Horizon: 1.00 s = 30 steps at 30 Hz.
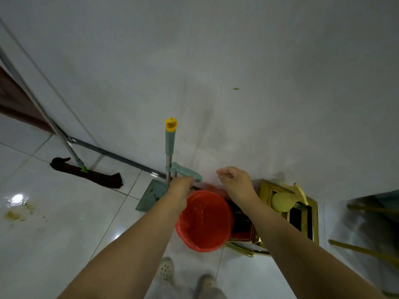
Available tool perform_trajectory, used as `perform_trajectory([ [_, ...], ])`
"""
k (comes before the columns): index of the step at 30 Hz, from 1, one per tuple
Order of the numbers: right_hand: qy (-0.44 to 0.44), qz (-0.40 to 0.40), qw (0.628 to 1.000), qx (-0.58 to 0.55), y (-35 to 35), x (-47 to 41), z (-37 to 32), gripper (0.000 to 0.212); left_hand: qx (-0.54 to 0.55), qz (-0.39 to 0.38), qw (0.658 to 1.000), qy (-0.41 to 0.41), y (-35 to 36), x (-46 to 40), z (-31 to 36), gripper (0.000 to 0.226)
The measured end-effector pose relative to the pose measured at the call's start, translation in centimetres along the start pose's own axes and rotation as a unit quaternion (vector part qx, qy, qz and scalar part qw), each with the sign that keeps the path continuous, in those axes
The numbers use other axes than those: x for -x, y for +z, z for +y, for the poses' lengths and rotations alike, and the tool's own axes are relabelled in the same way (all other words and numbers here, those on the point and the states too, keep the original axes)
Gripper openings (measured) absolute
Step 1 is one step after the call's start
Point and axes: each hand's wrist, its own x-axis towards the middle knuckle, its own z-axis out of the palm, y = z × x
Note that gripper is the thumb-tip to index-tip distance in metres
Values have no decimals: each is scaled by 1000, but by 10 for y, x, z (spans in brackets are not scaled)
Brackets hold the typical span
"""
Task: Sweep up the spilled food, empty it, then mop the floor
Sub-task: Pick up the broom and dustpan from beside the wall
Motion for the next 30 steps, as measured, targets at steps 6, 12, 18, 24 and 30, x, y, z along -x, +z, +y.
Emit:
perform_trajectory([
  [6, 3, -25, 1000, 8, -3, -30, 7, 19, 210, 2, 976, -63, 9, -22, 3, 11],
  [12, -28, -107, 994, 21, -4, -57, 3, 21, 243, 39, 966, -79, 0, -22, -1, 7],
  [18, -82, -167, 982, 42, 2, -65, -11, 22, 299, 43, 952, -40, -27, -24, -15, 15],
  [24, -137, -234, 960, 71, 21, -59, -24, 23, 271, 110, 956, -19, -58, -7, -46, 23],
  [30, -184, -300, 933, 75, 48, -36, -45, 23, 227, 159, 959, 61, -78, 20, -65, 20],
])
